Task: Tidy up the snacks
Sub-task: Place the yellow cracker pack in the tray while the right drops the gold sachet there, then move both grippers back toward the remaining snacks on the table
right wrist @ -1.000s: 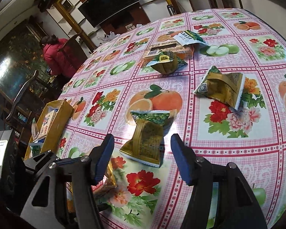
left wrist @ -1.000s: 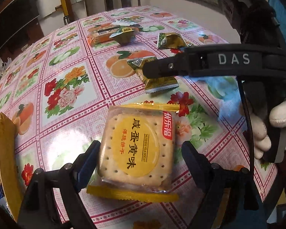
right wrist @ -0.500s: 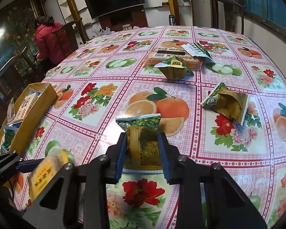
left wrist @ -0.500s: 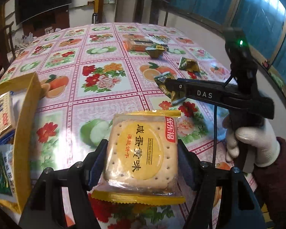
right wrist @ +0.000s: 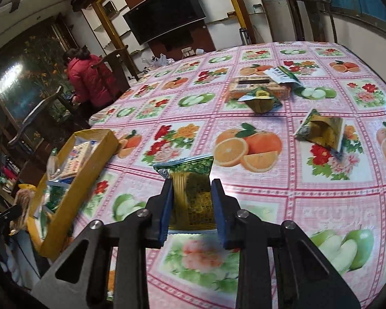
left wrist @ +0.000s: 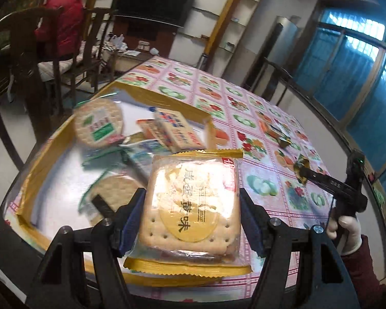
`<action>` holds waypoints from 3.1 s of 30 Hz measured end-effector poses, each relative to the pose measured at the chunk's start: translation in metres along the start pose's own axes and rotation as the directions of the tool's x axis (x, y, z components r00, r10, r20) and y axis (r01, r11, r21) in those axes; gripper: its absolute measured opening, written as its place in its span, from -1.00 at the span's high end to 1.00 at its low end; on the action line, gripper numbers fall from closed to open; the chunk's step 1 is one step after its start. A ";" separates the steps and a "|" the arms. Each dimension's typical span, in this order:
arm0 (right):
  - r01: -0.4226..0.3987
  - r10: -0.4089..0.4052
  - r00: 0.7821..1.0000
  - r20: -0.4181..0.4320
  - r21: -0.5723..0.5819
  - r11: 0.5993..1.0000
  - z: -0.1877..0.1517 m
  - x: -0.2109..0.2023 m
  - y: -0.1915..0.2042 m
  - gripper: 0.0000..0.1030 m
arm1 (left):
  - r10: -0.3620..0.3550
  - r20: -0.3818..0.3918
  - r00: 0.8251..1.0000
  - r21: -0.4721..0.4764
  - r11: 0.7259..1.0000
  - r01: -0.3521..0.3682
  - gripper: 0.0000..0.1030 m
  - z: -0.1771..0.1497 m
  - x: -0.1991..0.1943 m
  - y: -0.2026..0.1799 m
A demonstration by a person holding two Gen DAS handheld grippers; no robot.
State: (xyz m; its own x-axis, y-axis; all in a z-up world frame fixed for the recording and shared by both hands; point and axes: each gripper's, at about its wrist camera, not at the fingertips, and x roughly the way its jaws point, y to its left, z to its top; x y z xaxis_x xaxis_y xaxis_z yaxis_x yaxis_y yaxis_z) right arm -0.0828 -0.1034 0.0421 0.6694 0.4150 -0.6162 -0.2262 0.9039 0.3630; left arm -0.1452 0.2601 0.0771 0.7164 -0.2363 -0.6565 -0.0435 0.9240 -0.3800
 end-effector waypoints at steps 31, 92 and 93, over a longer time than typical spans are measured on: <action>-0.109 0.050 0.975 -0.215 -0.272 0.956 0.042 0.189 0.295 0.36 | 0.009 0.044 0.999 -0.198 0.980 0.000 -0.55 -0.022 -0.023 0.078; 0.078 -0.083 0.995 0.048 0.101 0.992 0.007 -0.061 -0.058 -0.09 | 0.222 -0.230 0.948 0.425 0.899 -0.107 -0.57 -0.053 0.116 -0.190; 0.083 -0.090 0.994 0.055 0.118 0.990 0.013 -0.059 -0.064 -0.09 | 0.215 -0.235 0.948 0.427 0.899 -0.098 -0.57 -0.054 0.120 -0.192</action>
State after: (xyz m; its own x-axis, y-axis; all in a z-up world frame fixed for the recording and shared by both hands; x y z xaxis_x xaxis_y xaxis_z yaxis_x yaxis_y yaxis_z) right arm -0.0984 -0.1871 0.0647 0.7249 0.3256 -0.6071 -0.0849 0.9168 0.3903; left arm -0.0889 0.0382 0.0357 0.5057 -0.0957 -0.8574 0.1879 0.9822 0.0012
